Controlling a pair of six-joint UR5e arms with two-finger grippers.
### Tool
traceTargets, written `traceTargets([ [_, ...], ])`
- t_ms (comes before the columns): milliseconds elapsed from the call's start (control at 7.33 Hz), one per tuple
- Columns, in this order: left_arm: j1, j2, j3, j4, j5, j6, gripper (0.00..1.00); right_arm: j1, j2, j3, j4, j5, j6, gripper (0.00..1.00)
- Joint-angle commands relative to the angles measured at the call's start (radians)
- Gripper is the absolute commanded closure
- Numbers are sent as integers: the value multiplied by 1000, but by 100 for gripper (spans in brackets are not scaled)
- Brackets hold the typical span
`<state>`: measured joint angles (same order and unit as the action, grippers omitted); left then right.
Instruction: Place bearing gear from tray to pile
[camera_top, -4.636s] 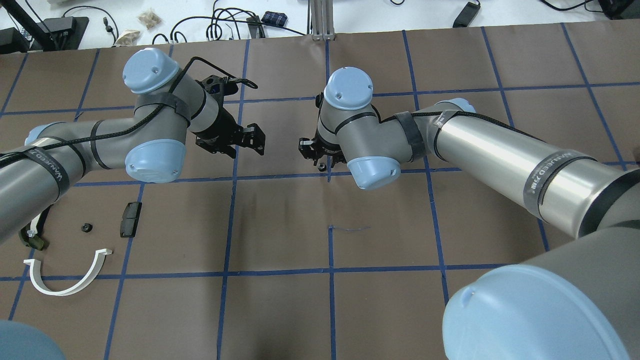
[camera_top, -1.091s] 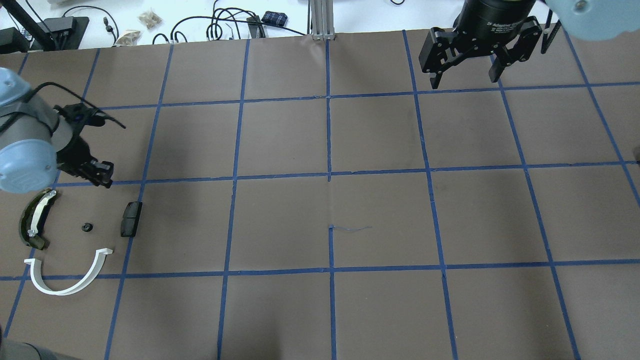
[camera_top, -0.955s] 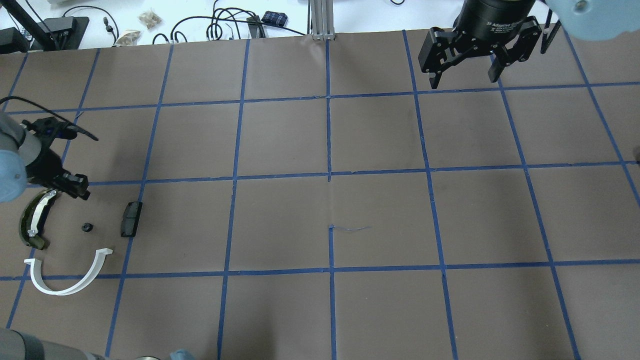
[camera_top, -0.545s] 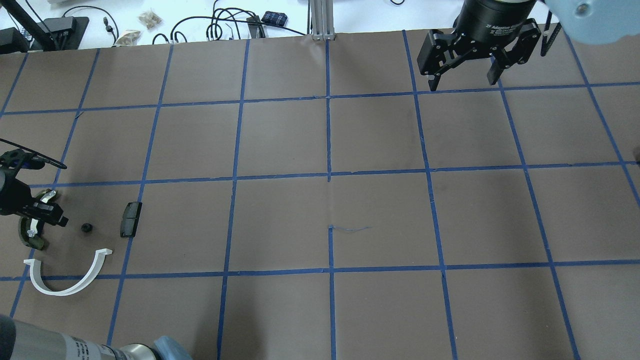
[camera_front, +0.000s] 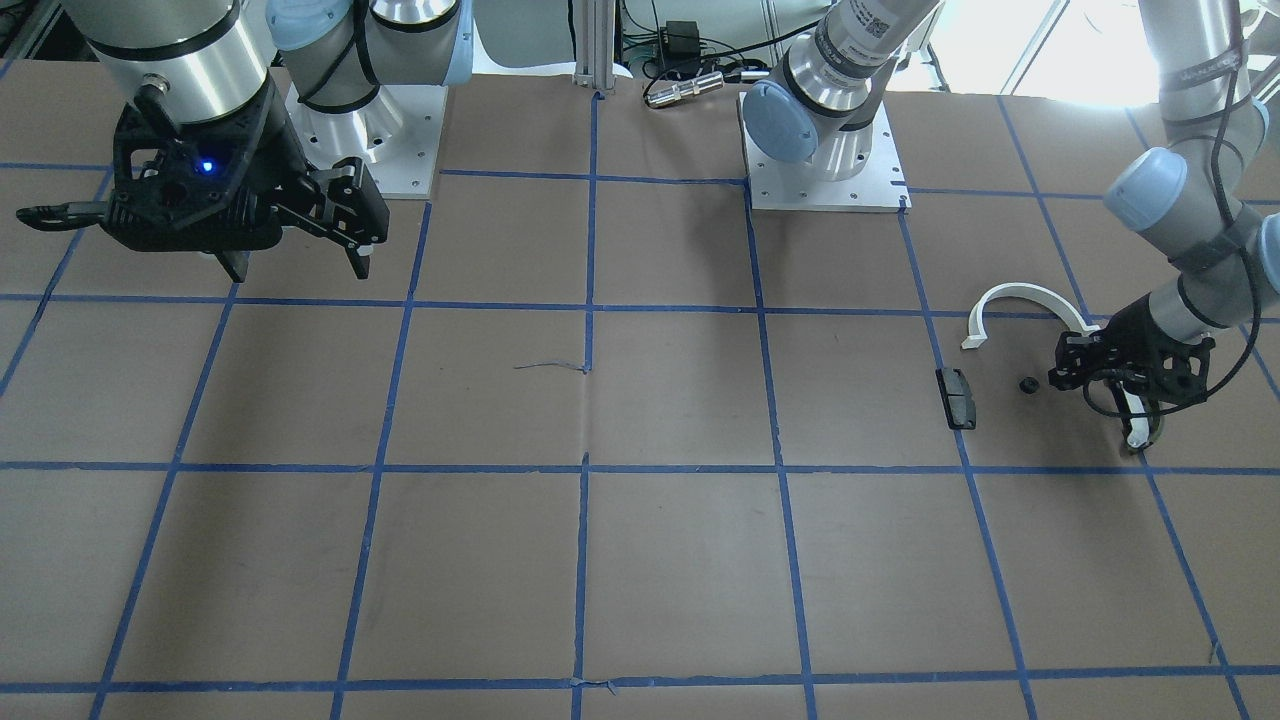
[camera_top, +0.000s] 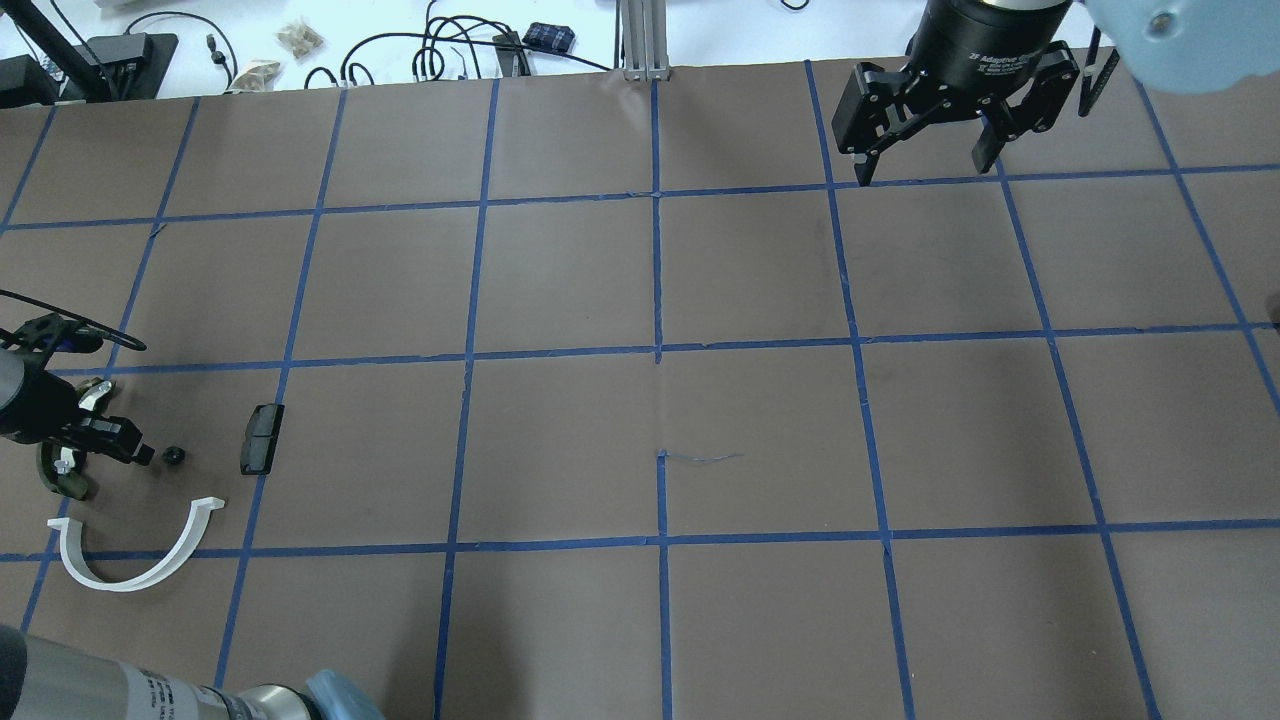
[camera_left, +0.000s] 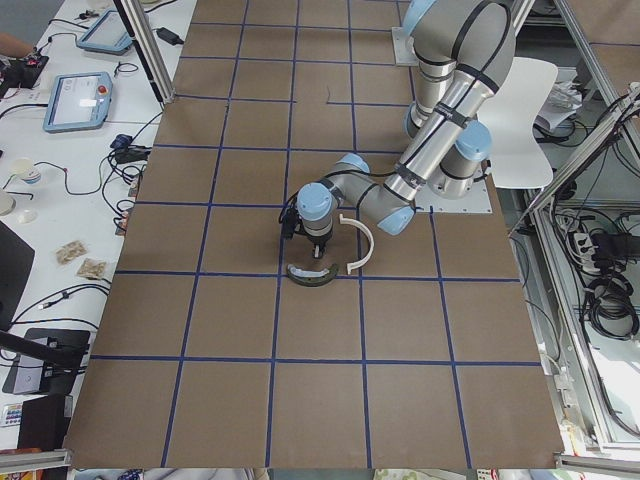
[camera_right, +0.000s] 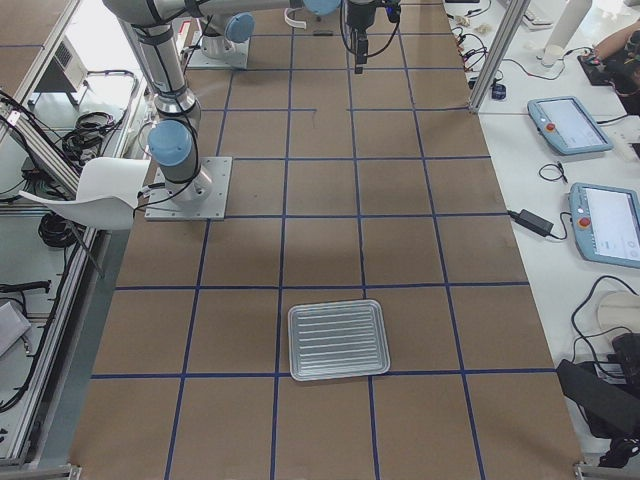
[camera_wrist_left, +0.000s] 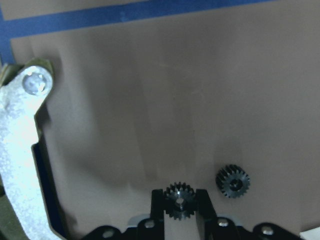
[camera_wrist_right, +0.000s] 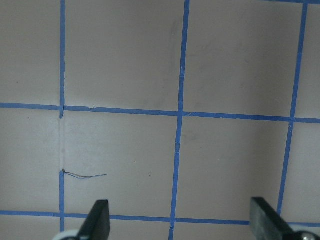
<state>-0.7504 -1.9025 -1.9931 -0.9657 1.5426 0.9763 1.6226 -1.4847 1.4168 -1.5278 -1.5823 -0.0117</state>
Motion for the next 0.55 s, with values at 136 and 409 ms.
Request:
traceTargets([
  [136,-7,0,5,-1,-5,-13,57,0,0,1,0,1,-1,0],
  [409,-33,42,14,-2,-51,-18,48,-4,6,-1,0,-2,-1,0],
])
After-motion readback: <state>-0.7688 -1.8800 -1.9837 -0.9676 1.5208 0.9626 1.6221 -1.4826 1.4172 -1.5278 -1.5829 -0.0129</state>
